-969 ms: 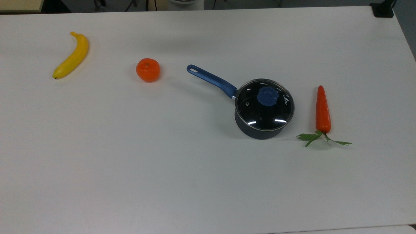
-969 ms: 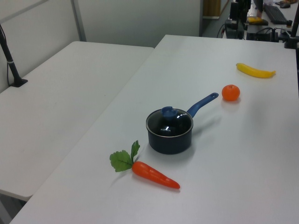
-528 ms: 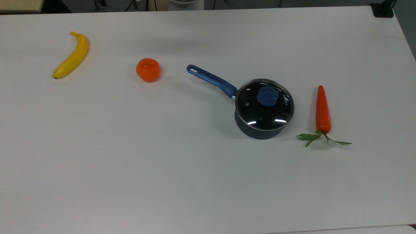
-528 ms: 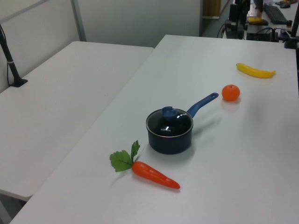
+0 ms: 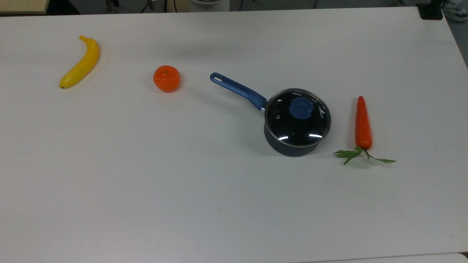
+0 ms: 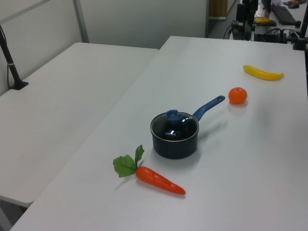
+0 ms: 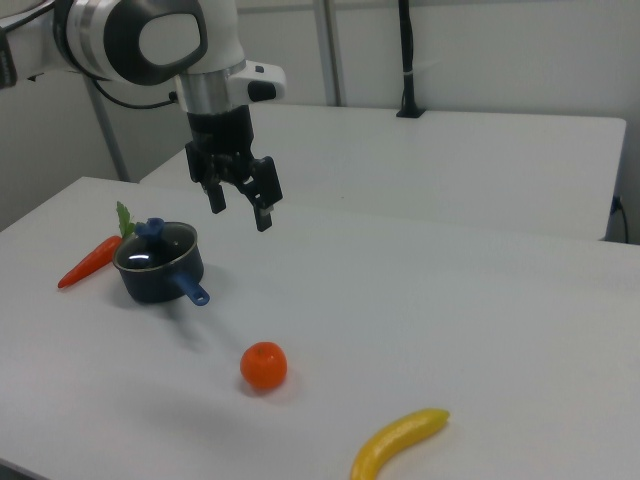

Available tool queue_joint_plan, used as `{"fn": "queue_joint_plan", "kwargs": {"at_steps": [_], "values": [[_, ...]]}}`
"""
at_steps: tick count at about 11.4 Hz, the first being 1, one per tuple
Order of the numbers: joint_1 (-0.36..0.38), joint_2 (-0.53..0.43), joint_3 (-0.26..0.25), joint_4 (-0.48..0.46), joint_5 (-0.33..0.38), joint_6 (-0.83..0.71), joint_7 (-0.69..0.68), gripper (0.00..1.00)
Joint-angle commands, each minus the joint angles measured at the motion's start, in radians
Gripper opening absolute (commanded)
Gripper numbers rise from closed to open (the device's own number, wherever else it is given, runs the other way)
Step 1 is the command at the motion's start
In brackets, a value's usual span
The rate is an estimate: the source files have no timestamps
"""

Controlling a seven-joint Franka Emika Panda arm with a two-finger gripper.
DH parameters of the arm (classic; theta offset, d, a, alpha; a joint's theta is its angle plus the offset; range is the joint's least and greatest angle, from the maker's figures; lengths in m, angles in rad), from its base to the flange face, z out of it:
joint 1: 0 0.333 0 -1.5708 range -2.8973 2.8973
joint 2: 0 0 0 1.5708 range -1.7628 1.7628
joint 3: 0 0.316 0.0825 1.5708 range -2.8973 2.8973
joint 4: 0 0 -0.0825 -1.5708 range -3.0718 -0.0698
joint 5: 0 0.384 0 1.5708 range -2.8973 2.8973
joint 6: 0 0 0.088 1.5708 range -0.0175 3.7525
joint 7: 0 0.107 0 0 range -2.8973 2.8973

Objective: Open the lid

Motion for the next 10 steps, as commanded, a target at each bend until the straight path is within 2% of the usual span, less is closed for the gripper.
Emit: {"fn": "queue_joint_plan", "kwargs": {"at_steps": [1, 7, 10], "values": [[0.014, -0.011, -0.011, -0.002, -0.012, 0.0, 0.001, 1.0], [0.025, 0.015, 0.0, 0.002, 0.007, 0.0, 0.004, 1.0], [0.071, 0.035, 0.001, 0.018, 0.008, 0.002, 0.077, 1.0]]}}
